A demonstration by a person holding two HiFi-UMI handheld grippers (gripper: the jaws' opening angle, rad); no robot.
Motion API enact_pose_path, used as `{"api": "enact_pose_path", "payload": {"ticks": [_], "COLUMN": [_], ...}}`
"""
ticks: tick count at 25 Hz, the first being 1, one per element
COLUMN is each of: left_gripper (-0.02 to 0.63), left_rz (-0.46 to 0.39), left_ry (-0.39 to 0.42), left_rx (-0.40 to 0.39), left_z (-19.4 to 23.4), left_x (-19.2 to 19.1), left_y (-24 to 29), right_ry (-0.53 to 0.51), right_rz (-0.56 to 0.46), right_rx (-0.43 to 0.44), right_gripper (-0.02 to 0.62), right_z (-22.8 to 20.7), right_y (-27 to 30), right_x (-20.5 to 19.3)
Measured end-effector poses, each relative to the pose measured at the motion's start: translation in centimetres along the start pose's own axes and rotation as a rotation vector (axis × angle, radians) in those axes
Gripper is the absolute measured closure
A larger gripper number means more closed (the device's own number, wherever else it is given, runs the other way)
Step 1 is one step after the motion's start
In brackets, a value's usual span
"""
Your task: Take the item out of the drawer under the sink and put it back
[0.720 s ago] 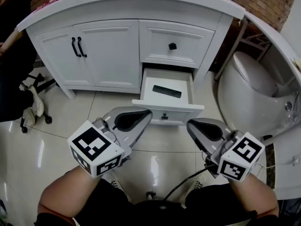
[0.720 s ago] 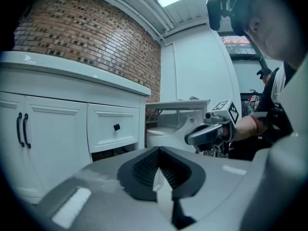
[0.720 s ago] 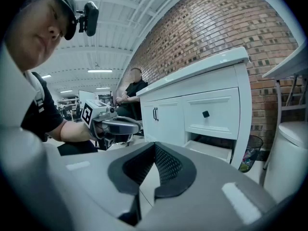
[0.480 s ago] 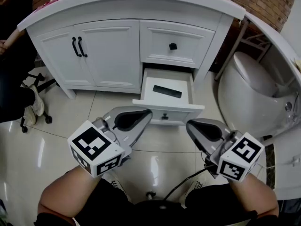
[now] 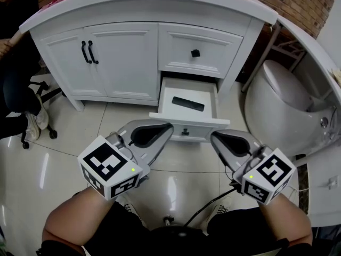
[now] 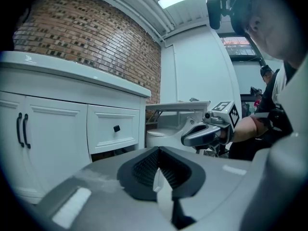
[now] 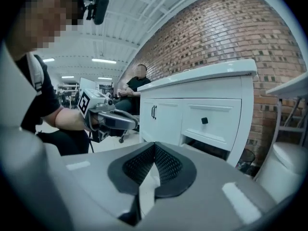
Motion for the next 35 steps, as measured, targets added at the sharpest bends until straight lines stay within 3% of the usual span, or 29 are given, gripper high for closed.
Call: {"api": "enact_pose_path", "payload": {"ticks": [5, 10, 14, 23, 26, 35], "left_gripper": [0.6, 0.6, 0.6, 0.6, 0.6, 0.6], "left_rz": [-0.009, -0.014, -0.017, -0.019, -0.022, -0.006], "left_ry": [0.0, -0.02, -0.03, -0.049, -0.054, -0.063], "left_rx": [0.008, -0.001, -0.01, 0.009, 0.012, 0.002], "left_z": [0.5, 0.4, 0.5, 1.8, 1.9, 1.9], "left_x": [-0.1, -0.3, -0.2, -0.3, -0.2, -0.4], "left_y": [0.3, 0.4, 0.5, 0.2, 0.3, 1.3], "right_ry": [-0.266, -0.362, -0.444, -0.429, -0.379, -0.235], "right_rz": [0.047, 0.117, 0.189, 0.245, 0.276, 0.383], "right_rx": [-0.039, -0.032, -0.008, 0.001, 0.019, 0.06], "right_gripper": [0.588, 0.522, 0.514, 0.47, 0.426, 0.41], "right_z": [-1.0, -2.0, -3.8, -9.6, -11.7, -16.9], "right_y": [0.5, 1.2, 2.9, 8.9, 10.6, 16.3], "right_x": [1.4, 2.3, 2.5, 1.5, 0.5, -3.7]}}
Point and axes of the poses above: the fingertips, and each gripper's own axes: y forward along the fingers, z to its left, x out of its top, the point moved 1 cm from there along -y, backward along the fingers, and after that the axes turned 1 degree about x, right-handed, at the moved point
